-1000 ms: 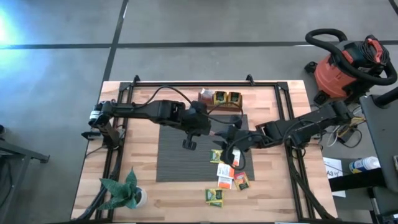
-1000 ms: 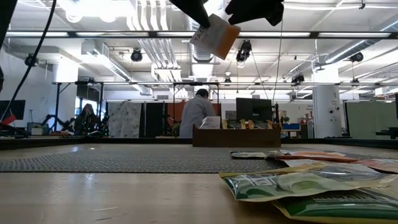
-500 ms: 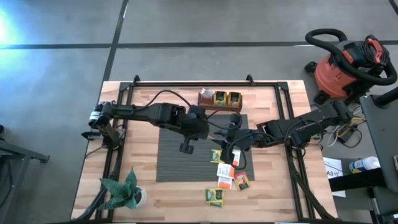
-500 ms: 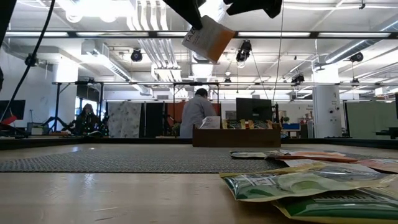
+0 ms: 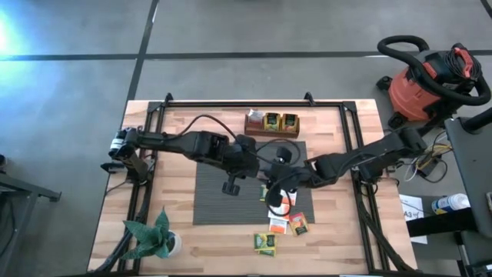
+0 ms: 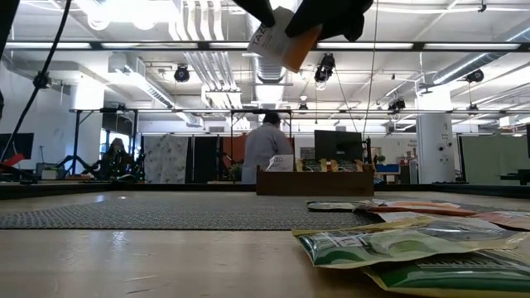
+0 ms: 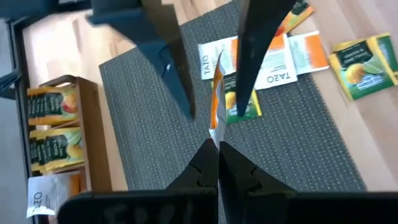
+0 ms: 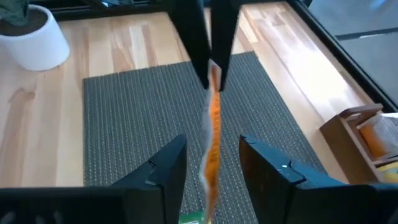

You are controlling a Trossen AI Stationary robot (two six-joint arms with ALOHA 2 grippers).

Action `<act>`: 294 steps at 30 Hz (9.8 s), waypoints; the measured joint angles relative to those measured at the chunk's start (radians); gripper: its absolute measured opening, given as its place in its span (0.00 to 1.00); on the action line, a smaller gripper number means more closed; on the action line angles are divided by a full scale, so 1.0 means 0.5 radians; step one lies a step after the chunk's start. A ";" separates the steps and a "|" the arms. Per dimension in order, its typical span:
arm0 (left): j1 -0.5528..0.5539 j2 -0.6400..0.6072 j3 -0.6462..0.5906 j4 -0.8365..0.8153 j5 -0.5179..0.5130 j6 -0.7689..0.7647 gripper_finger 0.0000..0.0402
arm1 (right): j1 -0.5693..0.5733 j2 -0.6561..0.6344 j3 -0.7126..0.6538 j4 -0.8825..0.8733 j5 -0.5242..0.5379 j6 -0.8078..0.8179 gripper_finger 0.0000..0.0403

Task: Pick & Place Tea
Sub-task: Put the white tea bag into the left section of the wooden organizer

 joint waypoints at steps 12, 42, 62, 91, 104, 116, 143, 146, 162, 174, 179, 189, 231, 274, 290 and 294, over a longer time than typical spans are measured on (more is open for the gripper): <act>-0.008 0.000 0.000 0.002 -0.001 -0.064 0.00 | 0.003 0.017 0.008 -0.007 0.000 0.193 0.13; 0.069 -0.279 -0.019 -0.035 -0.284 -0.466 0.19 | 0.106 -0.136 -0.374 0.754 0.399 0.388 0.03; 0.175 -0.311 -0.127 0.153 0.345 -0.531 0.20 | 0.117 -0.204 -0.453 0.939 0.438 0.217 0.03; 0.274 -0.338 -0.376 0.332 0.614 -0.677 0.20 | 0.116 -0.201 -0.453 0.851 0.435 0.093 0.03; 0.274 -0.340 -0.427 0.435 0.535 -0.683 0.16 | 0.099 -0.201 -0.453 0.851 0.438 0.117 0.03; 0.300 -0.338 -0.426 0.440 0.299 -0.495 0.00 | 0.051 -0.200 -0.453 0.839 0.456 0.200 0.04; 1.087 0.396 -0.130 0.257 0.239 0.438 0.00 | -0.056 -0.690 -0.452 -0.696 0.811 1.613 0.47; 1.102 0.568 0.052 0.139 0.157 0.461 0.00 | -0.056 -0.689 -0.452 -0.697 0.810 1.609 0.47; 1.157 1.029 0.810 -0.401 -0.091 0.306 0.00 | -0.055 -0.674 -0.456 -0.773 0.755 1.527 0.47; 1.161 1.029 0.655 -0.340 -0.037 0.287 0.00 | -0.053 -0.674 -0.456 -0.853 0.735 1.584 0.47; 1.163 1.029 0.590 -0.192 -0.038 0.303 0.00 | -0.054 -0.674 -0.458 -0.853 0.734 1.584 0.47; 1.163 1.029 0.528 -0.023 -0.250 0.387 0.00 | -0.053 -0.674 -0.527 -0.848 0.708 1.679 0.47; 1.145 0.925 0.505 0.128 -0.368 0.257 0.13 | -0.053 -0.674 -0.576 -0.841 0.682 1.746 0.47; 0.060 0.402 -0.709 1.830 0.715 -0.868 0.13 | -0.075 -0.661 -1.343 -0.161 -0.687 2.191 0.47; -0.020 0.910 -0.597 2.223 0.466 -1.512 0.13 | -0.076 -0.657 -1.499 0.123 -0.679 1.814 0.47; -0.017 0.983 -0.496 2.157 0.465 -1.531 0.13 | -0.076 -0.657 -1.503 0.139 -0.656 1.771 0.47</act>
